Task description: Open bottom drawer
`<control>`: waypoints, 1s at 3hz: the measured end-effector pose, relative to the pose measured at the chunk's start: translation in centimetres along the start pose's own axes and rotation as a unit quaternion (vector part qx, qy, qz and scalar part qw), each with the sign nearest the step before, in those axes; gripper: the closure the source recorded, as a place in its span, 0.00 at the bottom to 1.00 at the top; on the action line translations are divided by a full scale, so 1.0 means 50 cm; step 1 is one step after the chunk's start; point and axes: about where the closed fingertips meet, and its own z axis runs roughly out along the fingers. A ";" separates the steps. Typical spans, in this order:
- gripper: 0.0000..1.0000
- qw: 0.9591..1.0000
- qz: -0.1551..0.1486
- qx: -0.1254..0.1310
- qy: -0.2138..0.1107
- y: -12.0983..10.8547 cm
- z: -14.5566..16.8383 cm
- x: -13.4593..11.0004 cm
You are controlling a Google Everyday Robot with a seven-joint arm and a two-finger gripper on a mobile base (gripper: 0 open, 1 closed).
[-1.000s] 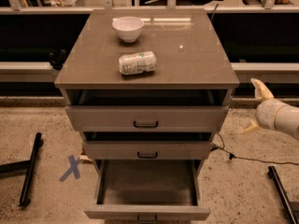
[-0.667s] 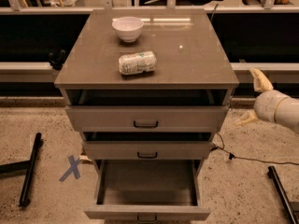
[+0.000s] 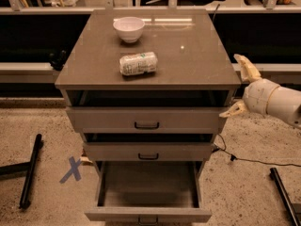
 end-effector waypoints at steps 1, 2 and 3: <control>0.00 0.999 -0.029 0.008 -0.031 -0.029 0.001 -0.065; 0.00 0.997 -0.054 0.024 -0.047 -0.077 0.004 -0.108; 0.00 0.995 -0.078 0.040 -0.056 -0.128 0.009 -0.145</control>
Offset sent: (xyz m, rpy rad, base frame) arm -0.0104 0.0535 0.0908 -0.0308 -0.1929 0.1287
